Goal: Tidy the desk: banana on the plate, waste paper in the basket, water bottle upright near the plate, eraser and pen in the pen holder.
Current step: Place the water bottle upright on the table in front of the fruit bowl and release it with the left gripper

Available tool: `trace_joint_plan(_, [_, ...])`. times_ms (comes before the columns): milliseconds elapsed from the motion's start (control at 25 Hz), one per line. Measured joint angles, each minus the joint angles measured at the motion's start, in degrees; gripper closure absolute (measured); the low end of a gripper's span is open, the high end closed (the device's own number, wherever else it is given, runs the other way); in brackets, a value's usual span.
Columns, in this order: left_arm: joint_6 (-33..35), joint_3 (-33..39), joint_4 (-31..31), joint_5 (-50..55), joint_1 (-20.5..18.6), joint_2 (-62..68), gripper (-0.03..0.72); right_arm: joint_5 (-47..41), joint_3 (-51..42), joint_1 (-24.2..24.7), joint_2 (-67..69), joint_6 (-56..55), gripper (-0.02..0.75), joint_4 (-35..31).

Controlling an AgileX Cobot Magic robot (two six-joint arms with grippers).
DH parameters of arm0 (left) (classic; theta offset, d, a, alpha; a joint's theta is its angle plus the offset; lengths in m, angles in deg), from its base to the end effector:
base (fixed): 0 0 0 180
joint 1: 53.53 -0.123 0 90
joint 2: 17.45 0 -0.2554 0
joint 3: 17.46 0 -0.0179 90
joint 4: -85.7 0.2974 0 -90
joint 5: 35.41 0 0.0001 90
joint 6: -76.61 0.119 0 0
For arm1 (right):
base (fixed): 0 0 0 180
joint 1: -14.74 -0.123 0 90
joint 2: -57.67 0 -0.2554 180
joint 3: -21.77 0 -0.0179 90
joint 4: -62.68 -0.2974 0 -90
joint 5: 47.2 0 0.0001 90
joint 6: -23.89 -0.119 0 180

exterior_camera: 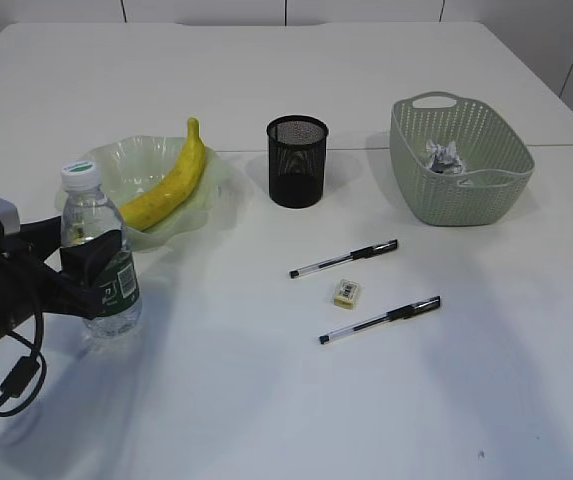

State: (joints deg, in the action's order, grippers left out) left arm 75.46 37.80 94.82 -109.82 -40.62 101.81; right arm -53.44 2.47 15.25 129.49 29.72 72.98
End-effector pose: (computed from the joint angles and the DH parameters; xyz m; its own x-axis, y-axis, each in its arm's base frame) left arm 0.2754 -0.0818 0.0304 -0.1658 0.0614 -0.9843 0.3711 0.9286 -0.0046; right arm 0.3360 -0.0053 0.3626 -0.1292 -0.2756 -0.9525 -0.0079 0.9608 -0.2770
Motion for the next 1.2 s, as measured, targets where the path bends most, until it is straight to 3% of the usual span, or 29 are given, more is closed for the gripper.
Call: trace_joint_plan(1200, [0.00, 0.00, 1.51, 0.00, 0.00, 0.23, 0.239, 0.88, 0.00, 0.00, 0.00, 0.00, 0.370, 0.70])
